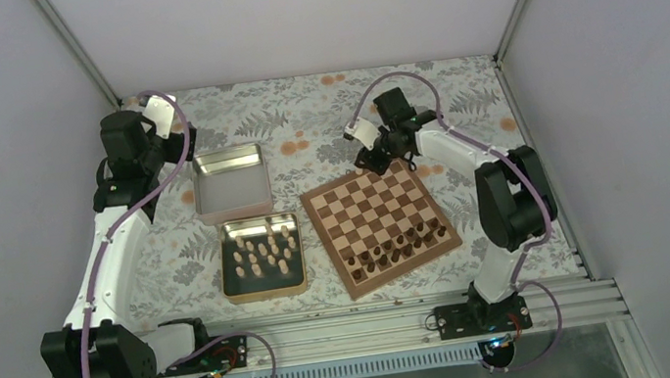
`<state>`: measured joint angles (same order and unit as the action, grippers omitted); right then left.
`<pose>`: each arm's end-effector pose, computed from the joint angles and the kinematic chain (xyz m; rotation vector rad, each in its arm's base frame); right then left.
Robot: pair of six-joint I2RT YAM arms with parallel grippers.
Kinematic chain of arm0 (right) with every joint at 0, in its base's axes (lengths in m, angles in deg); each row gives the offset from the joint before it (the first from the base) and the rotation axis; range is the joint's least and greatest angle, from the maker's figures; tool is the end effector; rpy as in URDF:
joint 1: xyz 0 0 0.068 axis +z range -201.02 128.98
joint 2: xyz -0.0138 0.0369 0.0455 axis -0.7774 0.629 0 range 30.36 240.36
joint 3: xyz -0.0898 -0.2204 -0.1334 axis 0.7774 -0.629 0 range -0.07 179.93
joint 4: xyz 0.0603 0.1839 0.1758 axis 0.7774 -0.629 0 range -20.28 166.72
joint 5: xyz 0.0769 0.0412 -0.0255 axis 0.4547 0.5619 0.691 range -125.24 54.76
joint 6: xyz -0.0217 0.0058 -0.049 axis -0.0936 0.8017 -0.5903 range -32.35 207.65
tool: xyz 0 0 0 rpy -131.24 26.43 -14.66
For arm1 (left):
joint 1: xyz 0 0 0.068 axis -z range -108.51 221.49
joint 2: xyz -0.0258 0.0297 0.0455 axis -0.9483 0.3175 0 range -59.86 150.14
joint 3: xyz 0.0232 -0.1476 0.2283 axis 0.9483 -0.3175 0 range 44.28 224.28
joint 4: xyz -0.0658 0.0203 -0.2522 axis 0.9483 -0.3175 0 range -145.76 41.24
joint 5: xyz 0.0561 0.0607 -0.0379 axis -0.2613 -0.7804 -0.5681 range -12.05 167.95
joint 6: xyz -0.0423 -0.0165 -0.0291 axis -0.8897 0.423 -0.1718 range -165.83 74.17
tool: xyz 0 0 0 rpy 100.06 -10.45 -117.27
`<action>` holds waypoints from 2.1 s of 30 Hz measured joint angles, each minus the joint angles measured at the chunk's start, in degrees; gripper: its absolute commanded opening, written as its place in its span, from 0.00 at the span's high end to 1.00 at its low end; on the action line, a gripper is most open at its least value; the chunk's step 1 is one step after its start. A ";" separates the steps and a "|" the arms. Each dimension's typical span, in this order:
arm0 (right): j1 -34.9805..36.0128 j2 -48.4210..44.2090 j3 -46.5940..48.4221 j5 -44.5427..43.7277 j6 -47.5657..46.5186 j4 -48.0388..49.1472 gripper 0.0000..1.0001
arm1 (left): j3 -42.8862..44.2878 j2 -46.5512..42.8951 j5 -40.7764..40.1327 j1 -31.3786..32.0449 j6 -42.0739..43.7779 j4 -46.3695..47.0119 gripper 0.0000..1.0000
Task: Set up the chess pieces on the board
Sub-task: Place the chess piece on the chessboard.
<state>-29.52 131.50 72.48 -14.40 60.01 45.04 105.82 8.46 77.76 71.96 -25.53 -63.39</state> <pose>0.3378 0.1467 0.2148 -1.1842 2.2879 0.4360 0.2748 -0.0022 0.3495 0.3496 1.9200 0.2323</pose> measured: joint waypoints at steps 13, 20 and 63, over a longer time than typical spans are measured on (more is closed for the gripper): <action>3.63 1.36 0.17 -0.55 -0.28 -0.57 0.94 | 0.00 0.00 0.04 0.00 0.00 0.00 0.00; 3.63 1.40 0.17 -0.50 -0.33 -0.57 0.94 | -0.15 0.00 0.09 0.00 0.00 0.04 0.00; 4.33 2.32 -1.46 1.03 -1.31 -0.26 0.79 | -1.14 0.22 0.46 0.00 0.00 0.85 0.00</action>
<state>-25.20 133.82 71.02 -13.38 58.70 44.78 104.69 8.68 78.22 71.96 -25.53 -62.54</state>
